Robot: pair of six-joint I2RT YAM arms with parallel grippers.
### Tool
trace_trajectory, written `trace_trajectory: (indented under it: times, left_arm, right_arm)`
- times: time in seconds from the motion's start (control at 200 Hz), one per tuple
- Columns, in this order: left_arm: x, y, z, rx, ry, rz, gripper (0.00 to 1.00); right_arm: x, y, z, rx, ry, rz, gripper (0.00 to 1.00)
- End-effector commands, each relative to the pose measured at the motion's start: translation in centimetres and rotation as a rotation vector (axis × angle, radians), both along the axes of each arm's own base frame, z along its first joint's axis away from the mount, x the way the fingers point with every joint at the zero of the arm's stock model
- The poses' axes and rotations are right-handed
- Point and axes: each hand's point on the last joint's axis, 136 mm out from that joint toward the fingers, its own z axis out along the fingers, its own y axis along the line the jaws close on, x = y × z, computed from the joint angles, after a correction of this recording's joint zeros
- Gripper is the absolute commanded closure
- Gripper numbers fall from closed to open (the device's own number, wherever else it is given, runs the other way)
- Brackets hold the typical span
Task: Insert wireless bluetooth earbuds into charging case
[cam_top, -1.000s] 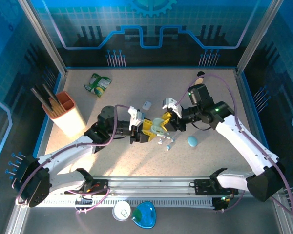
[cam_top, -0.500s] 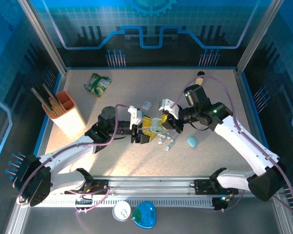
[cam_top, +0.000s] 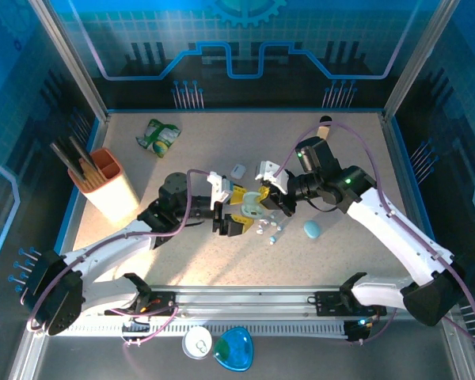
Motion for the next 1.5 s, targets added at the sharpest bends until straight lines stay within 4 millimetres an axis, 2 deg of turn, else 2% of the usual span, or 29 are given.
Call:
trace_trajectory:
  times: [0.0,0.23,0.375,0.445,0.53,0.895,1.181,1.331,1.426,1.496]
  left_arm:
    - [0.0,0.0,0.4,-0.004,-0.036,-0.012,0.24]
    - [0.0,0.0,0.0,0.013,-0.010,-0.014,0.37]
    - [0.2,0.0,0.1,0.012,-0.010,-0.008,0.36]
    - [0.1,0.0,0.0,0.013,-0.009,-0.009,0.29]
    - [0.1,0.0,0.2,0.009,-0.008,-0.009,0.28]
    - [0.4,0.0,0.6,-0.005,0.006,0.005,0.49]
    - [0.4,0.0,0.6,-0.008,0.008,0.004,0.59]
    - [0.4,-0.1,0.7,-0.015,0.003,0.005,0.58]
    - [0.5,-0.1,0.7,-0.016,0.005,0.006,0.50]
    - [0.5,-0.1,0.6,-0.016,0.007,0.007,0.49]
  right_arm:
    - [0.1,0.4,1.2,0.019,-0.011,-0.010,1.00]
    - [0.6,0.3,1.3,0.025,-0.001,-0.040,1.00]
    - [0.5,0.2,1.5,0.032,-0.003,-0.045,1.00]
    - [0.5,0.1,1.5,0.034,-0.002,-0.052,1.00]
    - [0.4,0.2,1.5,0.033,0.005,-0.046,1.00]
    - [0.4,0.4,1.4,0.035,0.007,-0.044,1.00]
    - [0.6,0.4,1.0,0.030,0.016,-0.047,1.00]
    - [0.8,0.5,1.1,0.031,0.018,-0.055,1.00]
    - [0.9,0.7,1.1,0.037,0.025,-0.058,1.00]
    - [1.1,0.9,1.1,0.040,0.029,-0.061,1.00]
